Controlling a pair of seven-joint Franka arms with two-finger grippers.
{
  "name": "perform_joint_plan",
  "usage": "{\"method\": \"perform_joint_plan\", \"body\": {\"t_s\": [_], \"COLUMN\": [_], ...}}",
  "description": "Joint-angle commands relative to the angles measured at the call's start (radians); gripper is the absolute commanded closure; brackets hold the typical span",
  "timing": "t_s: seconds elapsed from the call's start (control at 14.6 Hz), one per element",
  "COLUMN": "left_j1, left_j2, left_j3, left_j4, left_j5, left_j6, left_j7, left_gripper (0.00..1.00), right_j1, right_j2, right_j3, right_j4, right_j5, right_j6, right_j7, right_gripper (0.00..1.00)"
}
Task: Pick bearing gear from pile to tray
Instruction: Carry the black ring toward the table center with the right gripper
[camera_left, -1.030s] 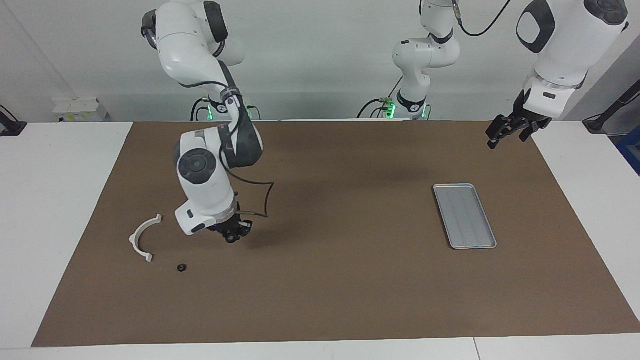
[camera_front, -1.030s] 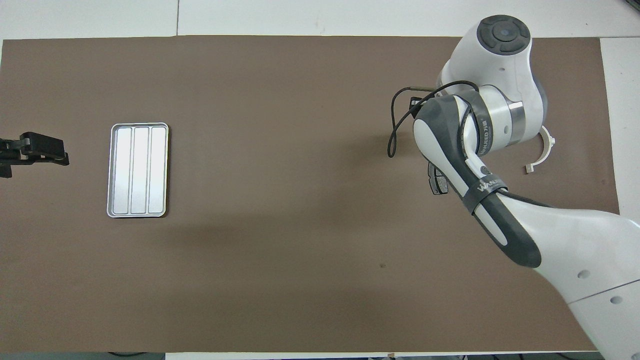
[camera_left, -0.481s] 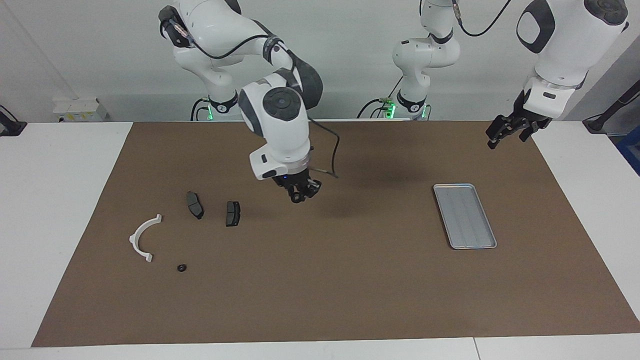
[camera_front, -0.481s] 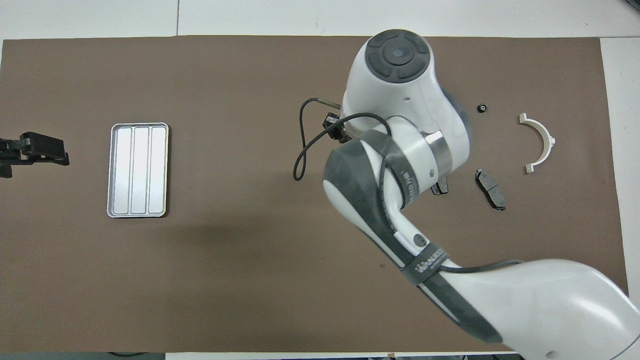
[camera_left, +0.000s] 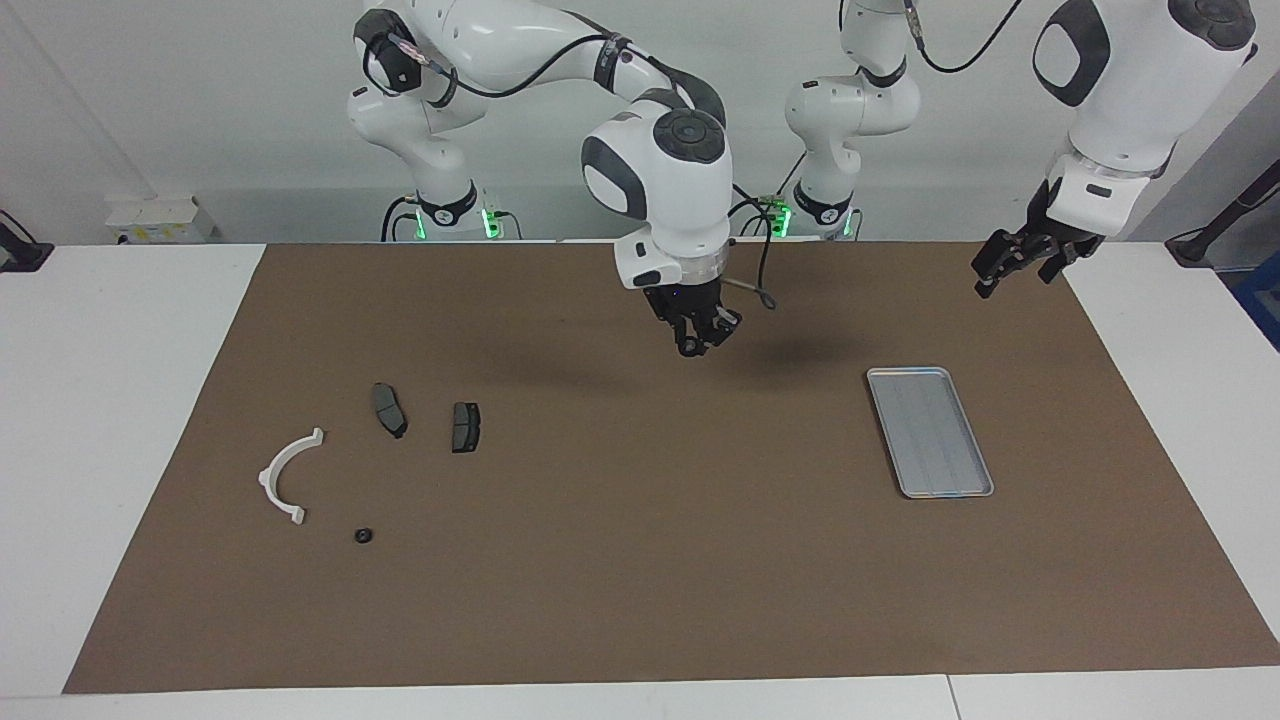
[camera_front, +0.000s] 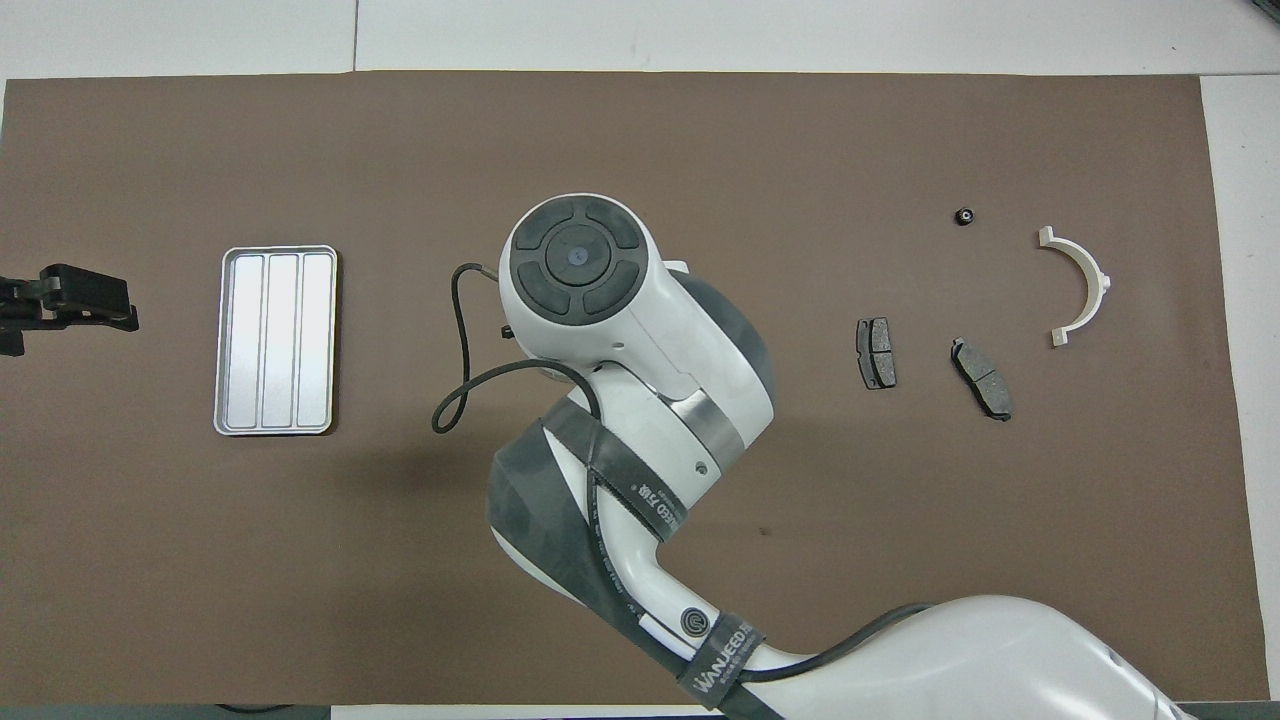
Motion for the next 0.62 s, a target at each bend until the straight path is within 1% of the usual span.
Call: {"method": "perform_joint_plan", "body": {"t_s": [0.0, 0.07, 0.27, 0.41, 0.55], "left_j1": [-0.004, -0.004, -0.005, -0.007, -0.005], "left_j2": [-0.022, -0.022, -0.022, -0.021, -0.021], "left_j3": [0.004, 0.004, 0.002, 0.002, 0.002], "left_j4": [-0.019, -0.019, -0.019, -0.019, -0.018], "left_j5": [-0.009, -0.009, -0.009, -0.009, -0.009], "left_j6": [-0.004, -0.004, -0.010, -0.004, -0.007], "left_j7": [0.004, 0.004, 0.007, 0.006, 0.004], "left_gripper": [0.00, 0.00, 0.00, 0.00, 0.00], "right_j1": [0.018, 0.037, 0.055, 0.048, 0.034], "right_j2": [0.032, 0.055, 0.129, 0.152, 0.155], "right_j3": [0.005, 0.001, 0.001, -0.001, -0.002], "right_j4": [-0.021, -0.031, -0.045, -0.067, -0.116], "right_j5": [-0.012, -0.017, -0.101, -0.110, -0.130], "right_j6": [0.062, 0.091, 0.172, 0.215, 0.278], "right_j7": [0.070, 0.087, 0.147, 0.149, 0.147], "right_gripper": [0.89, 0.89, 0.90, 0.90, 0.90]}}
